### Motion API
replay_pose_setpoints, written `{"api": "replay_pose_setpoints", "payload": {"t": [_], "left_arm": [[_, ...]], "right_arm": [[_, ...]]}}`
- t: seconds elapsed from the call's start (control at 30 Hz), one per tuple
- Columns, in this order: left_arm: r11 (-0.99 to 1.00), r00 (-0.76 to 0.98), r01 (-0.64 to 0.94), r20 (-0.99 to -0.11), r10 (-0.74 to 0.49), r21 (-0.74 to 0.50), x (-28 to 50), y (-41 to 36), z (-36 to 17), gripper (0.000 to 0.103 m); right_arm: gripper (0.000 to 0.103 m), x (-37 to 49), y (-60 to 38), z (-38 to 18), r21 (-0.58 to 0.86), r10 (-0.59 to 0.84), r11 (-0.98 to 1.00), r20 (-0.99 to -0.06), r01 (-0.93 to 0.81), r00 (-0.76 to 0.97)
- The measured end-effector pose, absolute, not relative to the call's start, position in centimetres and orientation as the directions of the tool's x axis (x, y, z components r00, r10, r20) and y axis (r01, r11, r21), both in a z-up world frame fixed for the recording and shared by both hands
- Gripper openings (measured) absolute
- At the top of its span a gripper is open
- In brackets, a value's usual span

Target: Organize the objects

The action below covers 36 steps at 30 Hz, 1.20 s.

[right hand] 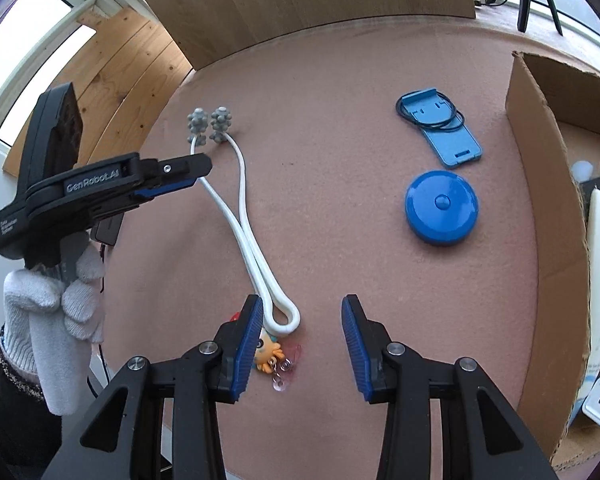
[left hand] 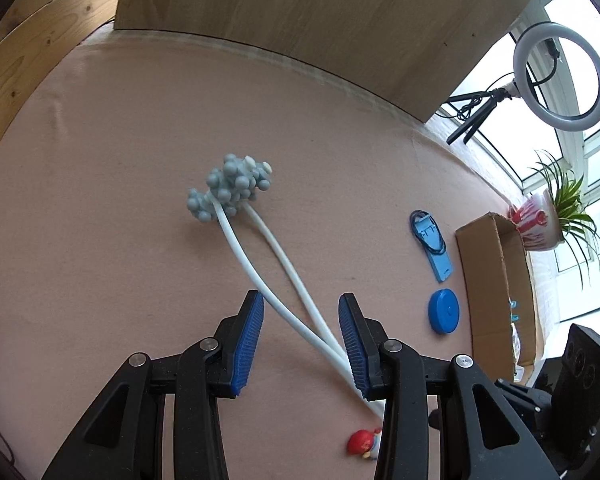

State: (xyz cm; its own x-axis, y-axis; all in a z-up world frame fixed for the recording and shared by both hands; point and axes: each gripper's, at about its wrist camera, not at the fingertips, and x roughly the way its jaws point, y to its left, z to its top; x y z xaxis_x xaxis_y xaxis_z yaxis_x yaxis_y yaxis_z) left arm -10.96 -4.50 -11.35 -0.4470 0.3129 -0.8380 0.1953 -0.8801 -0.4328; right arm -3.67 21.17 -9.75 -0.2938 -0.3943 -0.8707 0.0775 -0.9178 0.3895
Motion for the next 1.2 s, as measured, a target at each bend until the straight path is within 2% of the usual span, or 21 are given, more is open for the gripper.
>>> {"api": "replay_pose_setpoints", "payload": {"t": [0.3,0.43,0.63,0.8,1.0,1.2], "left_arm": [[-0.866,-0.446,0.246,-0.844,0.298,-0.436,-8.9,-6.8,-11.8,0.042],[-0.868,-0.432,0.239,-0.848,0.307,-0.436,-8.7,-6.4,-12.2,0.042],[-0.870,-0.420,0.215,-0.846,0.327,-0.443,-8.7,-5.3,-12.3,0.042],[-0.869,-0.421,0.196,-0.839,0.344,-0.455,-8.7,-4.6,-12.1,0.042],[-0.860,-0.435,0.195,-0.828,0.354,-0.471,-8.0,-4.7,-11.8,0.042],[-0.847,-0.460,0.215,-0.815,0.352,-0.487,-6.5,-5.6,-11.2,0.042]], "right_arm": [[0.037,-7.5,17.7,-10.2,0.341,-0.374,-0.926,-0.887,0.161,-0.271],[0.034,-8.2,17.3,-10.5,0.329,-0.361,-0.931,-0.892,0.156,-0.273],[0.034,-10.5,21.4,-9.7,0.313,-0.305,-0.949,-0.892,0.033,-0.335],[0.034,-13.4,24.2,-9.0,0.242,-0.215,-0.970,-0.900,-0.024,-0.380],[0.034,-17.2,26.4,-10.5,0.288,-0.231,-0.952,-0.901,-0.108,-0.367],[0.034,-21.4,27.5,-11.5,0.249,-0.181,-0.957,-0.915,-0.151,-0.359]]}}
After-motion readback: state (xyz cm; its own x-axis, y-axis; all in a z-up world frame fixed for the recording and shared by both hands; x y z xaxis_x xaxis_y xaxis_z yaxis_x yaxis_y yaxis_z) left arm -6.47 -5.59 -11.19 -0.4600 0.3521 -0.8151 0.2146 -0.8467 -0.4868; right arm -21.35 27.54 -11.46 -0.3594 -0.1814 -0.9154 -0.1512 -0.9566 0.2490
